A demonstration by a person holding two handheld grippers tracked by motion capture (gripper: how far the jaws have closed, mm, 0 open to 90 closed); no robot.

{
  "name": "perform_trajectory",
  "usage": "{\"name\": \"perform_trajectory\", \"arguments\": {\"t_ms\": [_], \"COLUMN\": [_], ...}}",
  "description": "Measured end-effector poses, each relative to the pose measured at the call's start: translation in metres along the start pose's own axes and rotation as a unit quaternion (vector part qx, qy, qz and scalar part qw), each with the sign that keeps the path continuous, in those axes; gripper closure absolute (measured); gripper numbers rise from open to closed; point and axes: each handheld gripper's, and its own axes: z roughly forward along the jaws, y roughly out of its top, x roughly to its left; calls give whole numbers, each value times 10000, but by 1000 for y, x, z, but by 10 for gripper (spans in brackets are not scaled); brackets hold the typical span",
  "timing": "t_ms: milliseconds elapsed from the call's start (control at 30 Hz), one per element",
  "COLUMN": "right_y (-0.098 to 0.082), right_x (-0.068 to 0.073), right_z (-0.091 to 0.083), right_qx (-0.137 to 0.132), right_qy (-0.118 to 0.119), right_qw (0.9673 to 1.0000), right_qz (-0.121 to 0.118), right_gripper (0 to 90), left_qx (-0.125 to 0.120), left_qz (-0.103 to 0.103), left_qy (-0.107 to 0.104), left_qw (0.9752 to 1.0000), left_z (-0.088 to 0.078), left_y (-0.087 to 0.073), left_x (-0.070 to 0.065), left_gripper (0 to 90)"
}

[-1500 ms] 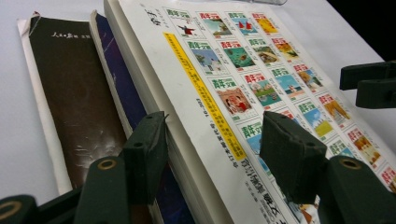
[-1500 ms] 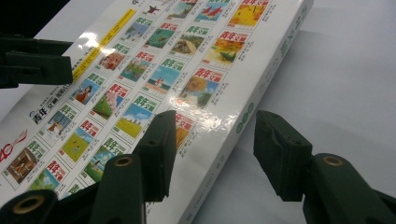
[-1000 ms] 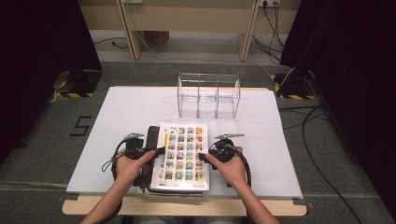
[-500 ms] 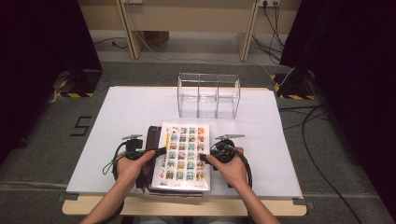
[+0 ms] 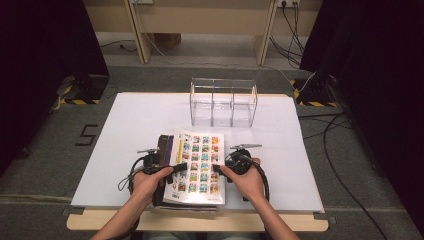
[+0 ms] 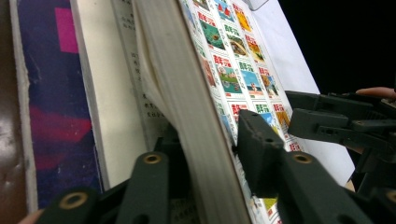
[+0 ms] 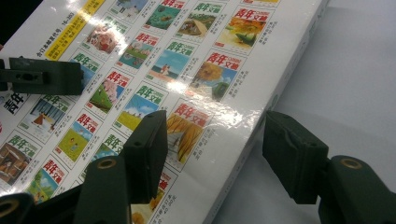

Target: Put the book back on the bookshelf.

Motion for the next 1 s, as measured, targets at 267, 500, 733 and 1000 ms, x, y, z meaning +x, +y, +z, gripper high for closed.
{"name": "perform_trajectory", "arguments": {"t_ms": [267, 500, 733, 1000], "right_y": [10, 22, 26, 31], "right_x": [-9, -20, -41, -44], "right_z": [4, 6, 11, 29], "right_qx": [42, 118, 101, 126], "right_qy": [97, 19, 311, 616], "right_qw": [9998, 9996, 9968, 9914], "right_qz": [145, 250, 735, 1149], "right_gripper": [426, 412, 387, 316], "left_qx": [1, 160, 135, 208], "left_qz": [90, -30, -59, 64], "left_qy": [5, -139, -149, 13], "left_qw": [10000, 9998, 9998, 9998], "left_z": [-1, 7, 9, 9], "left_y": [1, 5, 3, 5], "left_x": [0, -2, -1, -4], "left_gripper": [730, 747, 745, 713]}}
